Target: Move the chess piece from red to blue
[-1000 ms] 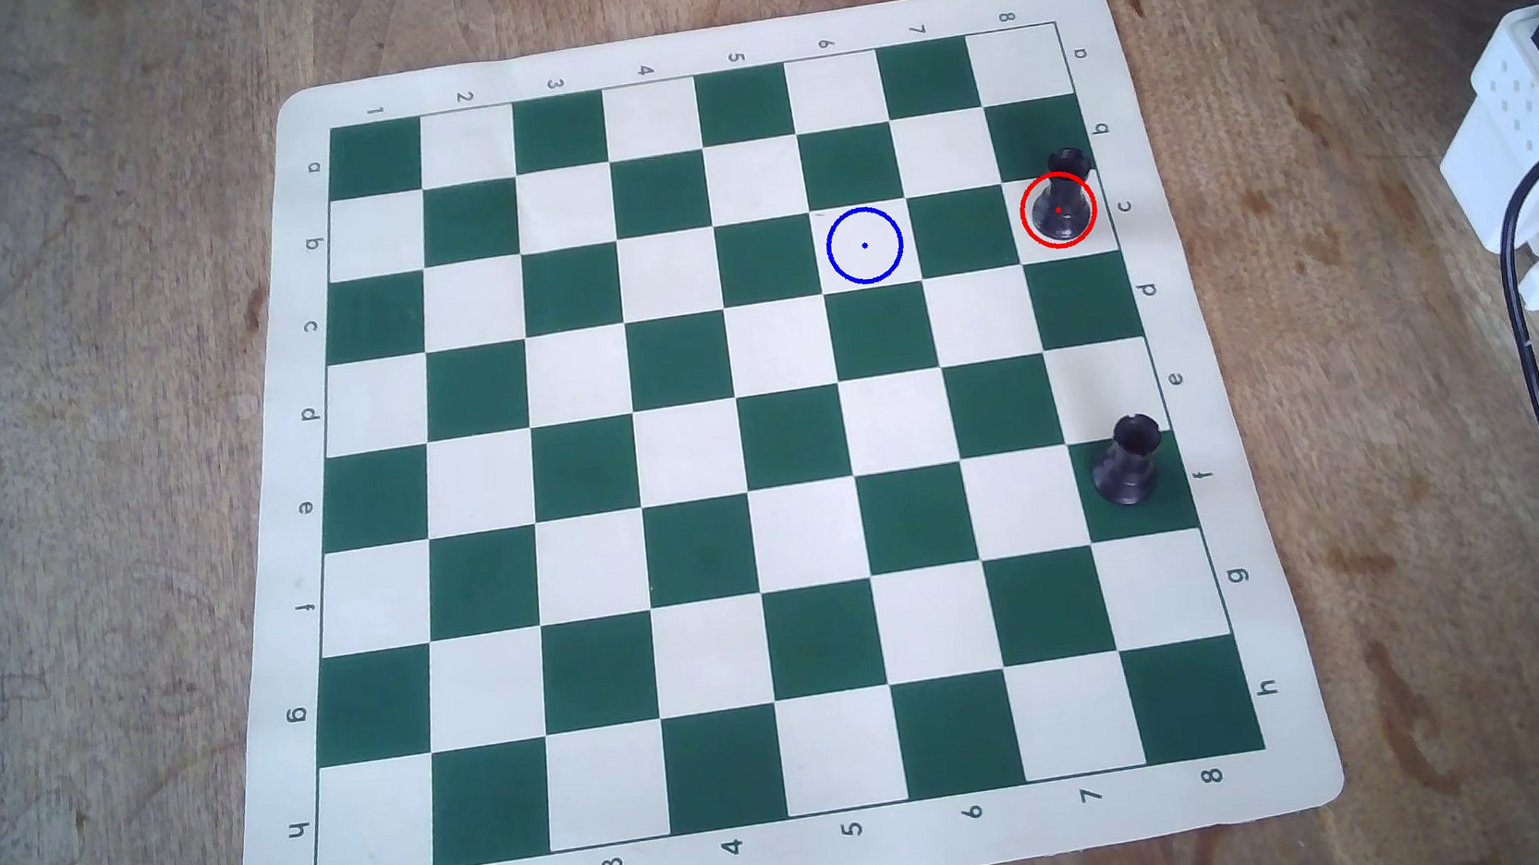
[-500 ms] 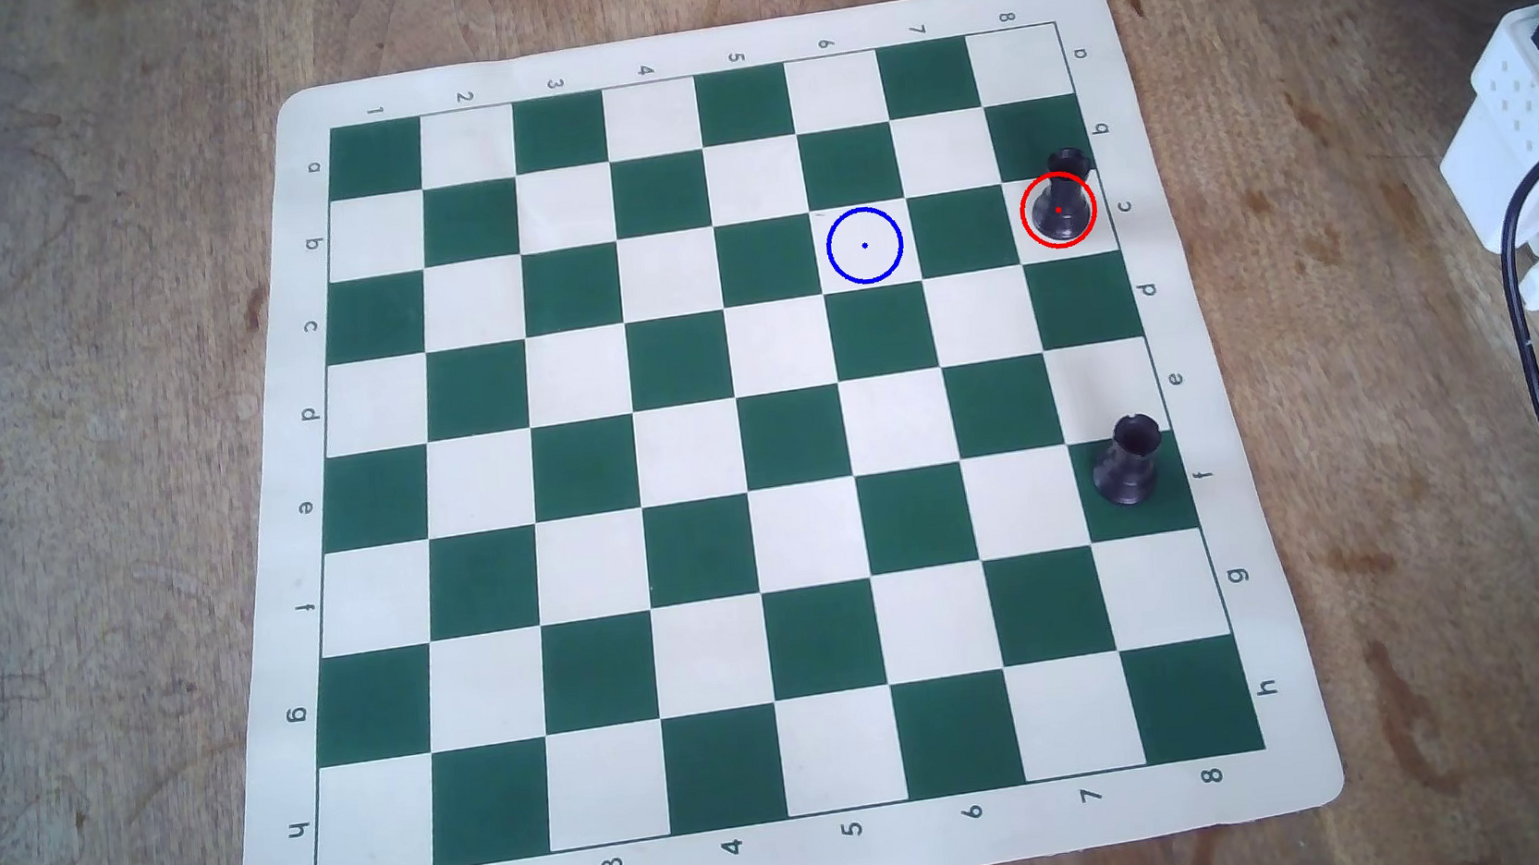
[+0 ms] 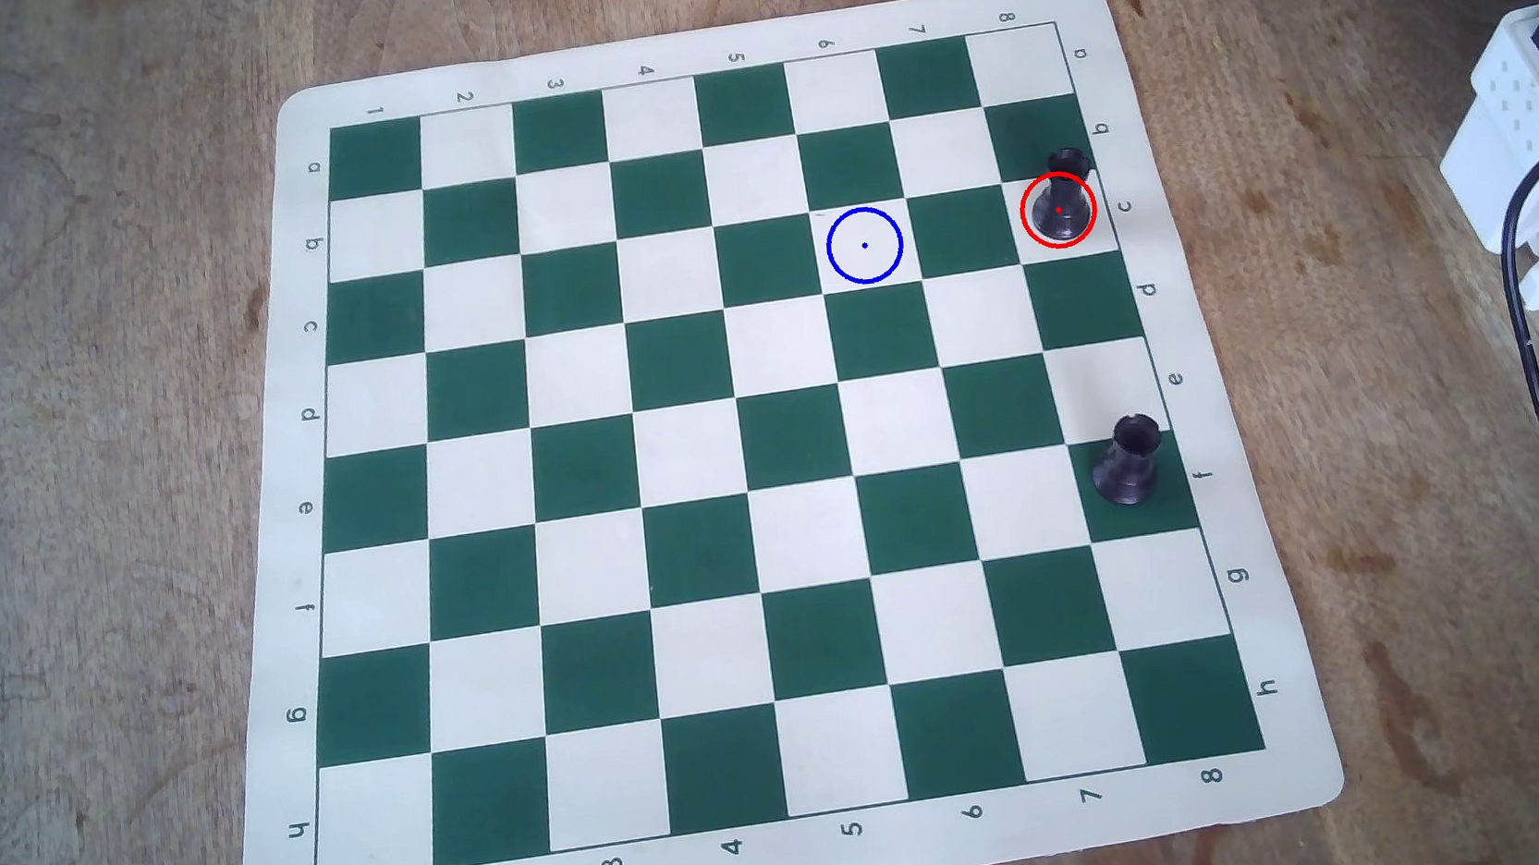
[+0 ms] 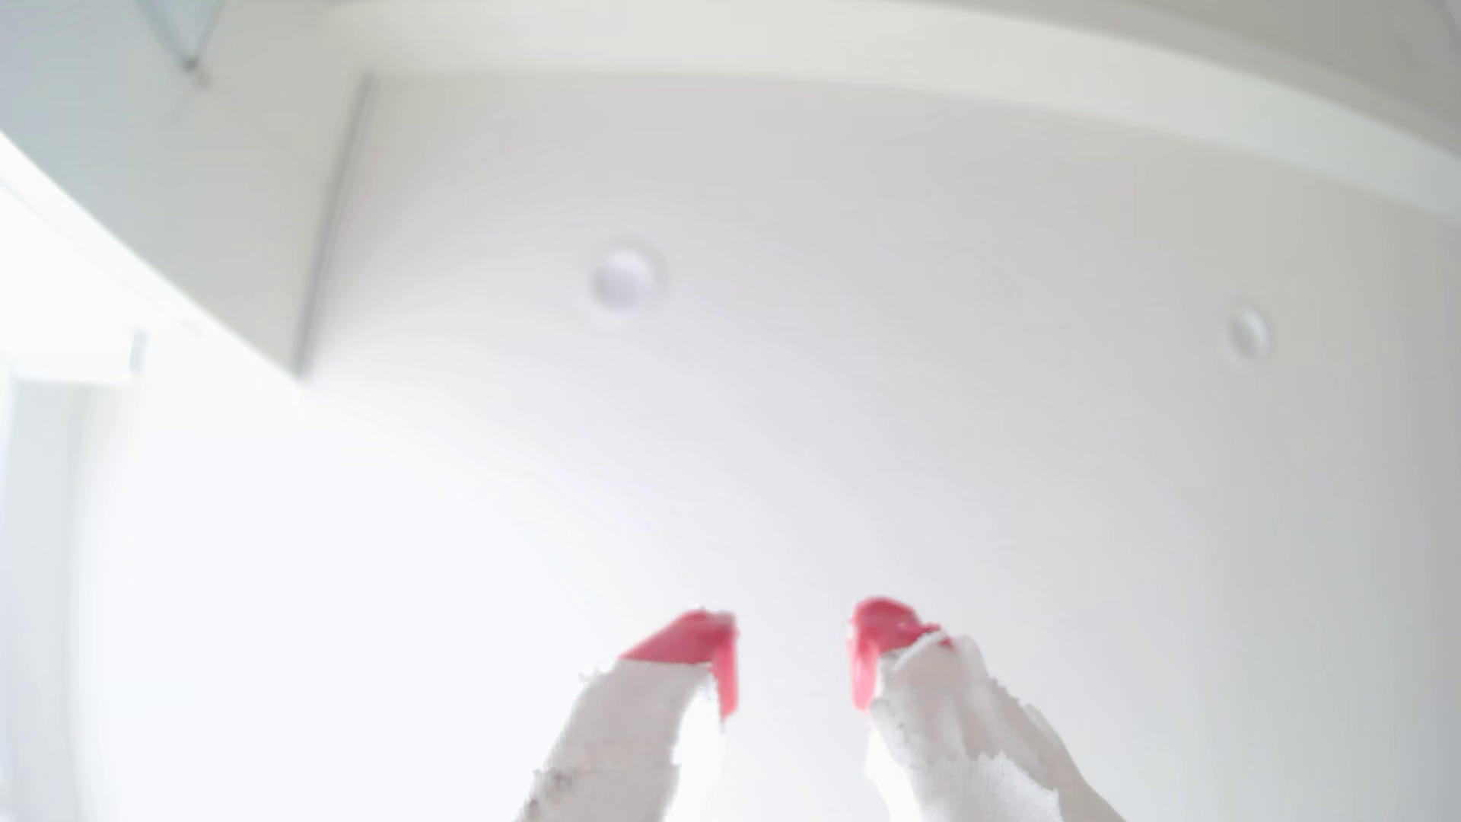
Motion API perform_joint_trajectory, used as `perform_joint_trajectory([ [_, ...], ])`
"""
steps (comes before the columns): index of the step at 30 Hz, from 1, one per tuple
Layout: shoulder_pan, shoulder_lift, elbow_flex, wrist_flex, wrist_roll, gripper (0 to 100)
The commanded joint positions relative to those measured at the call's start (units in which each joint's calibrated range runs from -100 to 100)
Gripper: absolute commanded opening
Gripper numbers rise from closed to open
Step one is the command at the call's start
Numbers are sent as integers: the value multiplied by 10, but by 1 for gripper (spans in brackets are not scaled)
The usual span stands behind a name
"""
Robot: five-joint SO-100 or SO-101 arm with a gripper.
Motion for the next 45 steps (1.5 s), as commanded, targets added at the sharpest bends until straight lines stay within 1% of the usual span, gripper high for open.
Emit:
perform_joint_trajectory([
  [1, 6, -2, 10, -5, -1, 8],
  [30, 6, -3, 10, -5, -5, 8],
  [34, 6, -3, 10, 10, -1, 18],
  [35, 6, -3, 10, 26, -1, 24],
  [38, 6, -3, 10, 74, -5, 27],
  [39, 6, -3, 10, 106, -5, 30],
  [43, 7, -3, 11, 184, -5, 31],
  [45, 7, -4, 11, 247, -5, 32],
])
